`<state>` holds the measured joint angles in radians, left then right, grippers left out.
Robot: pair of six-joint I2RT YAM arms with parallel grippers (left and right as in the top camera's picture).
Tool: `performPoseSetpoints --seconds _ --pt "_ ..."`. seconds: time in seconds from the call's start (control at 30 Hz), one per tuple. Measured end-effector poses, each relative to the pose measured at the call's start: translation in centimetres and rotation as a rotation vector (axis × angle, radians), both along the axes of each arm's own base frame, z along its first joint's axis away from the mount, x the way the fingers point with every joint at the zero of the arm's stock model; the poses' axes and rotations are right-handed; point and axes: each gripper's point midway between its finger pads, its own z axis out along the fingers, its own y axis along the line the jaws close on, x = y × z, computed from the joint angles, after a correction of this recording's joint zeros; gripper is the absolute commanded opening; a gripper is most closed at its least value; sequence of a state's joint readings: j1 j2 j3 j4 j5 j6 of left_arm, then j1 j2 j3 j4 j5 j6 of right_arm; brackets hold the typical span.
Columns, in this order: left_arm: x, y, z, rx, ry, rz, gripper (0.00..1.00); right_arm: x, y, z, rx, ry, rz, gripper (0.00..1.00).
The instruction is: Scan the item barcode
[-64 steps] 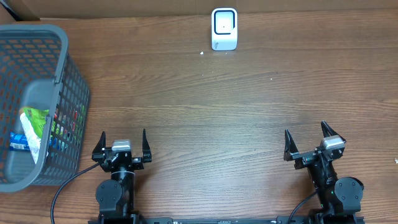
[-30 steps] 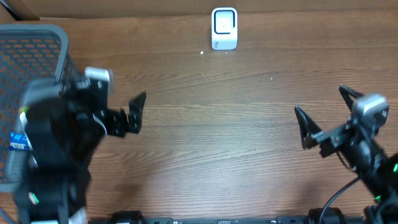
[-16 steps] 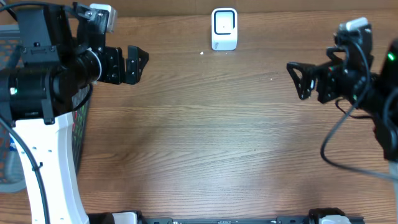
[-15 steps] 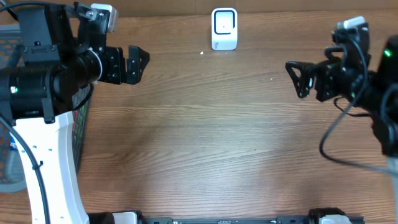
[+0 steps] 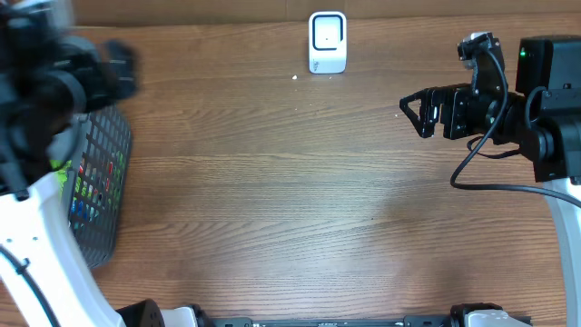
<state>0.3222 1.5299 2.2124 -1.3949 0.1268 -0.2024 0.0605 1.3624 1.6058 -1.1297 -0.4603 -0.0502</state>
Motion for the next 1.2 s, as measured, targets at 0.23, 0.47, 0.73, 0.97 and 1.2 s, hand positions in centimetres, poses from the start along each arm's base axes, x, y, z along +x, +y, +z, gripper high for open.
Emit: performPoseSetpoints --seconds 0.23,0.47,0.73,0.97,1.2 --pt "-6.7 13.0 -2.8 -0.064 0.098 0.627 1.0 -0.2 0.1 -0.1 0.005 0.011 0.002 1.0" --pt "-7.2 19.0 -11.6 -0.163 0.345 0.804 0.98 -0.2 0.1 -0.1 0.008 0.012 0.001 1.0" --pt "-3.5 22.9 -22.4 -0.221 0.568 0.768 0.96 0.0 0.1 -0.4 0.007 0.023 0.001 1.0" --pt "-0.4 21.9 -28.6 -0.234 0.692 0.631 0.91 0.7 0.1 -2.4 0.003 0.093 0.0 1.0" --pt "1.2 18.6 -31.7 -0.195 0.822 0.556 0.91 0.6 0.1 -2.8 0.001 0.112 0.0 1.0"
